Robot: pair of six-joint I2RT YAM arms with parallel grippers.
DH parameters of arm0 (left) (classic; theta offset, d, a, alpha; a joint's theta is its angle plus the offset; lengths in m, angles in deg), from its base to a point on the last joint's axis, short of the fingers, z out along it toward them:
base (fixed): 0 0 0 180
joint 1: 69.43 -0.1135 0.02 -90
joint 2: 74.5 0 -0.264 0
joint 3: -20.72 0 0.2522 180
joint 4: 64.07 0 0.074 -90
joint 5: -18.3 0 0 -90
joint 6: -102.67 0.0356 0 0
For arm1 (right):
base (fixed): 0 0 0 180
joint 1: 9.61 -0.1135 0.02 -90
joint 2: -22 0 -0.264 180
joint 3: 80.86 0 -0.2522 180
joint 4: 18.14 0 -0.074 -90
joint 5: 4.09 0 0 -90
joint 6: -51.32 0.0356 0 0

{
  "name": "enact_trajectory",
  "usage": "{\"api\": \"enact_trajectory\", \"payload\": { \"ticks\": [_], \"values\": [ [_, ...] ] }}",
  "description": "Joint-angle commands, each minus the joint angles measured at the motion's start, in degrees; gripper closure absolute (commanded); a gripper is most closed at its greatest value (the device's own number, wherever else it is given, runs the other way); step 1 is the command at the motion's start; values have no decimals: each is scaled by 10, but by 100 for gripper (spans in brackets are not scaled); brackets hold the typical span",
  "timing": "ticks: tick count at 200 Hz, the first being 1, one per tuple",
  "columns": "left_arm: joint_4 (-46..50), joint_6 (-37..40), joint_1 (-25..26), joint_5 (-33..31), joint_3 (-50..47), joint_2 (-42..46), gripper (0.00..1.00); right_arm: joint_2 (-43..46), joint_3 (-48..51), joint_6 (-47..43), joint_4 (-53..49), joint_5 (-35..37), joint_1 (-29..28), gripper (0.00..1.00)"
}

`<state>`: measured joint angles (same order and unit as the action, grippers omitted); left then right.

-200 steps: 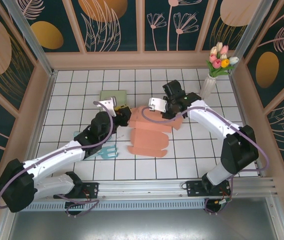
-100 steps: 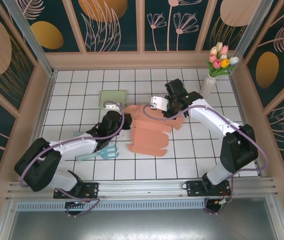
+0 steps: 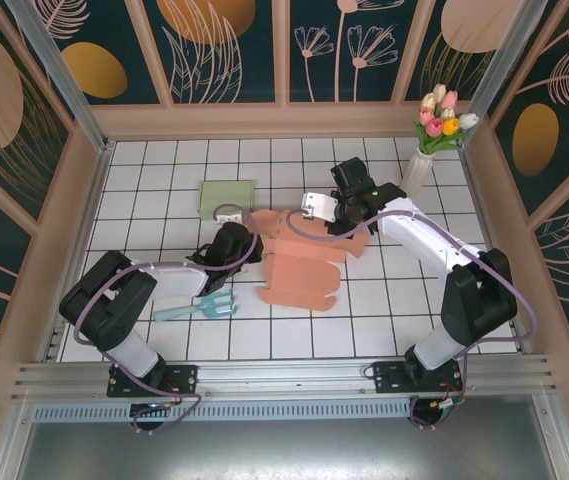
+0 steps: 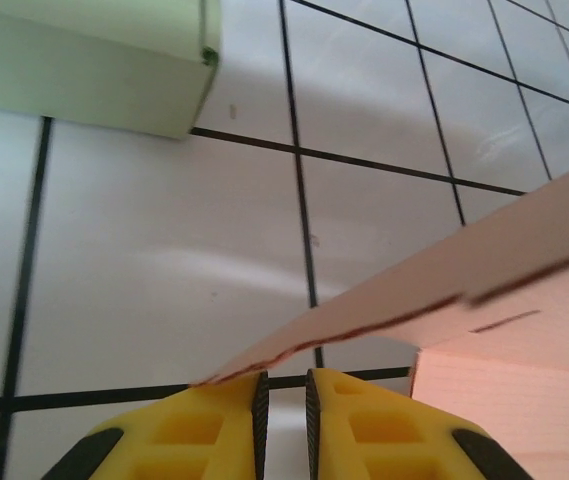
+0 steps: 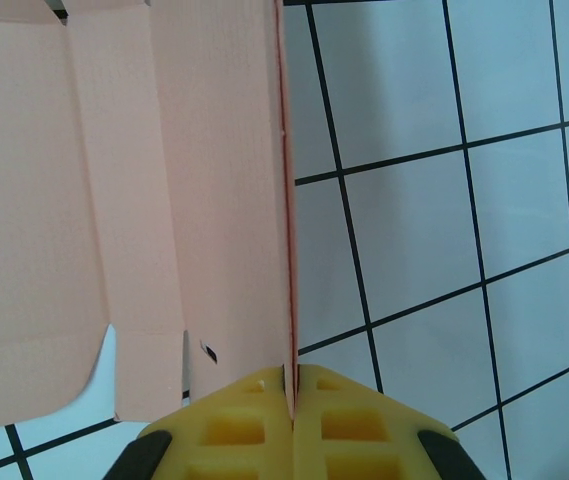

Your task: Fold the paper box

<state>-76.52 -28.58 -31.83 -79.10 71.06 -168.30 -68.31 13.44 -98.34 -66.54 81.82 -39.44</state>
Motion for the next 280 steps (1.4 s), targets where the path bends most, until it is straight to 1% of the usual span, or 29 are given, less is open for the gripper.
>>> {"api": "enact_trajectory", "payload": {
  "ticks": [1, 29, 46, 55, 73, 96, 116, 132, 146, 158, 169, 176, 204, 236, 266, 280],
  "values": [
    [-48, -18, 2, 61, 29, -17, 79, -4, 1, 0, 11, -17, -2, 100],
    [-76, -41, 3, 112, 49, -36, 79, -14, 1, 1, 12, -18, -2, 100],
    [-88, -50, 4, 130, 59, -41, 79, -17, 2, 1, 15, -18, -2, 100],
    [-90, -51, 5, 134, 63, -61, 79, -19, 2, 1, 17, -18, -2, 100],
    [-84, -47, 4, 125, 65, -68, 79, -22, 5, 0, 23, -14, -4, 100],
    [-73, -26, 5, 92, 40, -48, 79, -15, 27, -11, 53, 19, -5, 100],
    [-77, 3, 4, 54, -17, 27, 78, -1, 55, -28, 96, 47, -7, 100],
    [-114, 25, 4, 16, -88, 99, 78, 10, 73, -44, 130, 63, -9, 100],
    [-134, 40, 5, -29, -144, 160, 77, 20, 97, -72, 165, 72, -12, 100],
    [-138, 51, 4, -74, -180, 201, 75, 27, 126, -97, 211, 84, -12, 100],
    [-138, 64, 5, -101, -196, 216, 73, 34, 159, -121, 270, 101, -12, 100],
    [-139, 73, 4, -107, -199, 213, 73, 39, 183, -136, 312, 113, -12, 100],
    [-168, 101, 4, -108, -193, 165, 74, 52, 234, -172, 404, 127, -31, 100],
    [-203, 124, 4, -106, -179, 113, 74, 56, 271, -225, 473, 151, -48, 100],
    [-244, 141, 3, -68, -167, 74, 72, 78, 303, -261, 523, 123, -52, 100],
    [-267, 150, 4, -48, -168, 64, 71, 87, 310, -266, 527, 109, -51, 100]
  ]
}}
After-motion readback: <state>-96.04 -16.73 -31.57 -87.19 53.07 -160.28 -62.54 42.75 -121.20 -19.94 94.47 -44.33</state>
